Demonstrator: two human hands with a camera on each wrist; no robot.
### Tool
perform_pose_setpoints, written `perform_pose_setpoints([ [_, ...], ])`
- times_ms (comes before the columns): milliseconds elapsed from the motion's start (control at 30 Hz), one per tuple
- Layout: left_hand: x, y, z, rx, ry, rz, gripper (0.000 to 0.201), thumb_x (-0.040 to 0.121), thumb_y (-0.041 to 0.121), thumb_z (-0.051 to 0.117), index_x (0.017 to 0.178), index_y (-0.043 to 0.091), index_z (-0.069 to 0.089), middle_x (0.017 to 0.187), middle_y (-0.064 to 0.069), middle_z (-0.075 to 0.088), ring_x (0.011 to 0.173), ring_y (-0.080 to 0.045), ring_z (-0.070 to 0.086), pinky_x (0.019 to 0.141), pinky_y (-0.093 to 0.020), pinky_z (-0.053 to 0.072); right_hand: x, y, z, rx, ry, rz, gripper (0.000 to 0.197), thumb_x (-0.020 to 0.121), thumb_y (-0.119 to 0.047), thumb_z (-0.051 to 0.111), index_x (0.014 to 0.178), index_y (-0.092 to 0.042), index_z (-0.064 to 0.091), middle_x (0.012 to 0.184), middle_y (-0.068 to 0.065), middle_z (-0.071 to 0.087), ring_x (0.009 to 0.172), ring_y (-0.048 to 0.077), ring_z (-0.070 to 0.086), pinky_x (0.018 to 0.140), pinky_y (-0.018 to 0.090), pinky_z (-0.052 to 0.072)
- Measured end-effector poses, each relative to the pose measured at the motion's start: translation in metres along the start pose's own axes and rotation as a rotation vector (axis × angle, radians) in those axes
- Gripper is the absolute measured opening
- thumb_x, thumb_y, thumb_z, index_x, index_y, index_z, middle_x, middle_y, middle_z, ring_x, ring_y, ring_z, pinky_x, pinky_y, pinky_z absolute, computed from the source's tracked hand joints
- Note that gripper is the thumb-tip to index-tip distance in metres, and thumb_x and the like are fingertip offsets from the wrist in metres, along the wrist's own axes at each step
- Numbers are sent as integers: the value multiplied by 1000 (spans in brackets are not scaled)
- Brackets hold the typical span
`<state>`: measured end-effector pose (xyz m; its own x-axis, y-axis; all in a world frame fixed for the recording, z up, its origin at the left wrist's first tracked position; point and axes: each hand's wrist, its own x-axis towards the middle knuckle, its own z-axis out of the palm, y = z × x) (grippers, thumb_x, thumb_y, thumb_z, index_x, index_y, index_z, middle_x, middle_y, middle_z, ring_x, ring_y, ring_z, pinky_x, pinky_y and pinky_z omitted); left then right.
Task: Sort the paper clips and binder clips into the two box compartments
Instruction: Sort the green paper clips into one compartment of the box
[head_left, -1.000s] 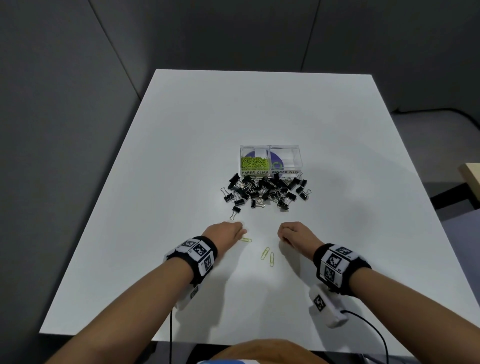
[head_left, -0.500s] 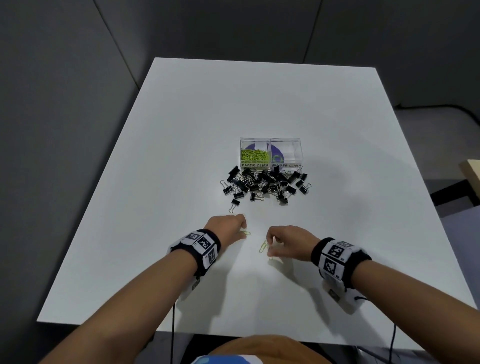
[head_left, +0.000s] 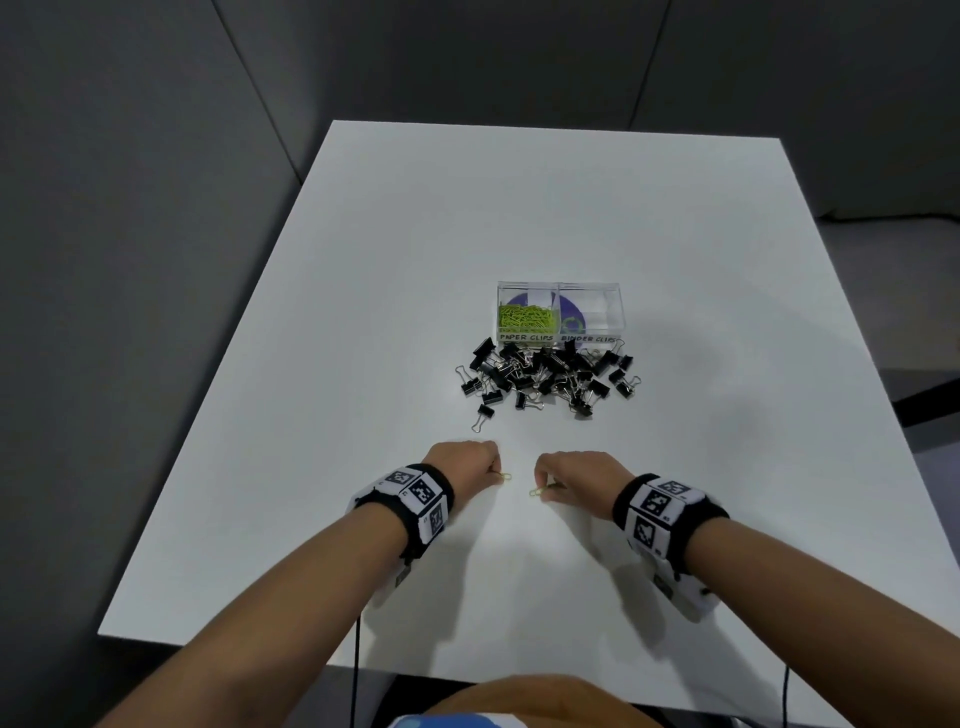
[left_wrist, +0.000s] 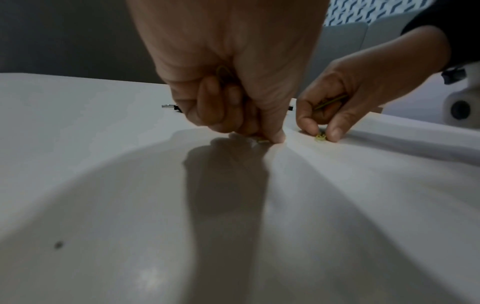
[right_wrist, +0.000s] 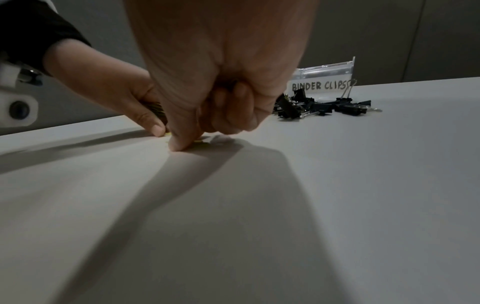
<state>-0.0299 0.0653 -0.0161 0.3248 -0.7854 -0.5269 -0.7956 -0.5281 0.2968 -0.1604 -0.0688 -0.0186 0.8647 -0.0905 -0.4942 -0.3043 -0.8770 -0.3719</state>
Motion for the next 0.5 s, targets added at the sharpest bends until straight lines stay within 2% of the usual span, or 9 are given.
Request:
perform_pose_setpoints([
  [133,2,2,-6,89,-37,34,25,96,31,45,105,10,56,107,-7,64,102,-24,58,85,-31,43,2,-4,-3,-54,-58,3,21,93,-26,49,107,-11,53,109,7,63,96,26,58,75,29,36],
  [233,2,2,-9,177,-69,74,24,97,30,40,101,10,54,105,-9,65,101,-27,59,82,-31,43,2,-8,-3,-224,-81,-44,22,96,-21,39,105,-5,51,104,13,62,76,29,52,68,33,35],
  [267,2,0,-11,193,-65,90,22,97,30,39,95,13,51,104,-9,65,100,-28,59,81,-31,43,2,-9,-3,-281,-73,-70,22,96,-19,37,105,-4,50,103,14,62,72,28,49,64,33,33],
  [333,3,-3,-17,186,-48,123,19,98,32,35,89,16,40,100,-12,64,96,-30,59,78,-32,44,1,-8,-2,-323,-60,-101,23,95,-17,35,106,-3,50,104,15,61,75,32,56,63,34,32],
  [400,6,-5,-31,167,-37,141,21,99,31,33,93,13,40,99,-13,64,92,-31,59,76,-34,44,2,-4,-12,-265,-38,-83,20,95,-17,36,100,-5,50,102,14,61,80,33,59,65,35,36],
  [500,19,-12,-64,75,9,139,26,101,29,32,108,7,43,91,-12,61,77,-25,53,72,-34,43,16,5,-46,-124,30,-42,8,92,-15,39,86,-14,44,90,10,58,74,21,49,65,29,36],
])
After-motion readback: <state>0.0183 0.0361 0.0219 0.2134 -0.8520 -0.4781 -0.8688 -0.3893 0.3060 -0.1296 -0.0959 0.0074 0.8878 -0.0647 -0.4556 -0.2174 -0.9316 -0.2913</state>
